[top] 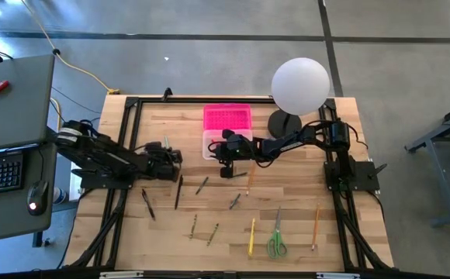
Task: Pick & place school supplies into a supply box
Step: Put the light blue pencil into the transparent supply box
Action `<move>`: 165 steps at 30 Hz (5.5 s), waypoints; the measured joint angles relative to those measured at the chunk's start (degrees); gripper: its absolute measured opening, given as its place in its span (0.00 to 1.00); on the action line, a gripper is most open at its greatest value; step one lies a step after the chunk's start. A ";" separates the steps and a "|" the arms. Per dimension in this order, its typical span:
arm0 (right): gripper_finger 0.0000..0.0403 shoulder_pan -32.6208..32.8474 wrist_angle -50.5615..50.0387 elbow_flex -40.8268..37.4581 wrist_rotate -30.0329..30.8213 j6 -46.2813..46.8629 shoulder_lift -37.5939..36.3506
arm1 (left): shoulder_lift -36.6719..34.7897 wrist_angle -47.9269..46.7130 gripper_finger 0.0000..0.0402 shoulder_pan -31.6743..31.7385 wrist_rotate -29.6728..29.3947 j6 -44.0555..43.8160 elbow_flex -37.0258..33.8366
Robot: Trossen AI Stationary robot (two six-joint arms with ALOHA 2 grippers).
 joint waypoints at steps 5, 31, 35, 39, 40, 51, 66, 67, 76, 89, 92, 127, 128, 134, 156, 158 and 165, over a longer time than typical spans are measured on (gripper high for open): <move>0.15 0.00 0.01 0.00 0.02 -0.04 0.00 | 0.13 0.72 0.42 0.30 -0.46 0.04 -0.07; 0.15 -0.02 -0.04 0.00 -2.43 -0.15 0.00 | 0.19 -0.84 0.20 0.30 0.42 21.51 -0.26; 0.15 0.00 -0.04 0.00 -2.47 -0.17 0.00 | 0.17 -1.23 0.24 0.30 0.83 22.39 -0.26; 0.15 -0.02 -0.15 0.00 -2.47 -0.17 0.00 | 0.17 -1.42 0.28 0.30 0.85 22.00 -0.26; 0.15 -0.02 -0.21 0.00 -2.48 -0.18 0.00 | 0.17 -1.43 0.29 0.30 0.88 21.86 -0.26; 0.15 -0.01 -0.87 0.00 -2.49 -0.20 0.00 | 3.03 6.57 0.32 -0.25 -1.22 16.35 -5.44; 0.15 0.00 -0.96 0.00 -2.47 -0.22 0.00 | 3.61 11.79 0.32 -4.53 -3.55 23.43 -7.48; 0.15 -0.01 -0.96 0.00 -2.48 -0.22 0.00 | 3.95 12.58 0.32 -4.53 -3.53 23.45 -7.51; 0.15 -0.02 -0.92 0.00 -2.47 -0.22 0.00 | 14.68 22.08 0.27 -4.68 -10.04 23.24 -7.23; 0.15 -0.02 -0.94 0.00 -2.47 -0.62 0.00 | 18.63 27.89 0.06 -4.54 -13.92 21.83 -7.23; 0.15 -0.02 -0.88 0.00 -2.47 -0.59 0.00 | 18.39 30.18 0.04 -4.50 -13.86 21.97 -7.42; 0.15 8.70 -32.01 -7.98 13.51 5.05 -31.74 | 3.96 14.88 0.42 3.10 6.32 46.47 10.16; 0.15 8.55 -31.56 -7.98 13.53 5.11 -31.74 | 5.32 15.94 0.44 2.98 6.38 46.15 10.16; 0.15 8.55 -29.42 -7.96 13.22 5.03 -31.74 | 14.06 21.98 0.47 3.00 5.73 44.76 10.39; 0.15 8.55 -29.55 -7.96 13.32 4.98 -31.74 | 27.42 28.86 0.26 -0.16 -5.86 28.78 8.96; 0.15 8.55 -29.55 -7.96 13.37 4.98 -31.74 | 27.42 28.85 0.21 -0.14 -6.04 28.76 8.96; 0.15 8.55 -29.57 -7.96 13.31 4.97 -31.74 | 27.58 28.55 0.07 -0.18 -6.75 29.25 8.96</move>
